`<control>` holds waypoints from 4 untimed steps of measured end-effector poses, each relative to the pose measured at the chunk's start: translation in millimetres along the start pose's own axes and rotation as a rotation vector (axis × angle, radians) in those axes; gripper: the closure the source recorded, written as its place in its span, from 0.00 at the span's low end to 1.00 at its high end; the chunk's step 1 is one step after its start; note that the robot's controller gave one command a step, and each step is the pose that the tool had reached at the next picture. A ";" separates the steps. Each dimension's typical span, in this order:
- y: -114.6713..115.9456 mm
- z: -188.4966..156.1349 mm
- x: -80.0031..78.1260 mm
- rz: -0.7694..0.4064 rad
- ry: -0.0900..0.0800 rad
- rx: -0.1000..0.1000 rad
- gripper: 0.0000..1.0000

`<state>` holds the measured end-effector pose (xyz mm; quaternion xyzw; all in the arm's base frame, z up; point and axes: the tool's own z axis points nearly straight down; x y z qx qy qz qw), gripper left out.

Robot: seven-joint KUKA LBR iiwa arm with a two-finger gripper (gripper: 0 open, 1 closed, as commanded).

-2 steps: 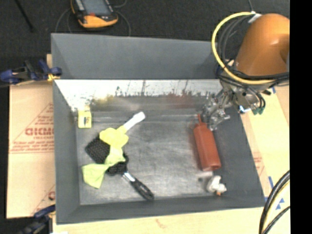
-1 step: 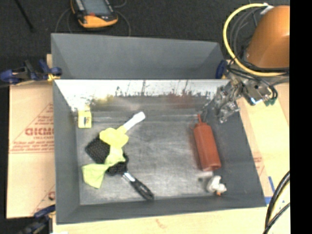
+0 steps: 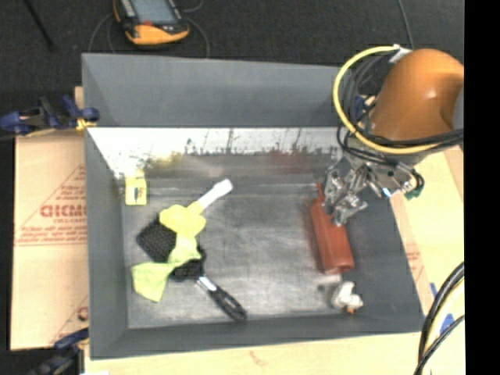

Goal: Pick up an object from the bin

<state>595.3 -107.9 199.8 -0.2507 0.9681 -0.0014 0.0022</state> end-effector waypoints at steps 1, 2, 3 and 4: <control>6.9 28.0 14.5 0.113 -0.002 -0.004 1.00; -24.2 44.8 1.9 -0.342 -0.001 -0.001 0.00; -23.6 44.5 1.9 -0.341 -0.002 -0.002 0.00; -30.5 116.9 -4.6 -0.470 -0.016 -0.007 1.00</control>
Offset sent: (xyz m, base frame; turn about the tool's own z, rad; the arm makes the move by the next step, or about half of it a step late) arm 0.0089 -0.0212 -0.0454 -0.3439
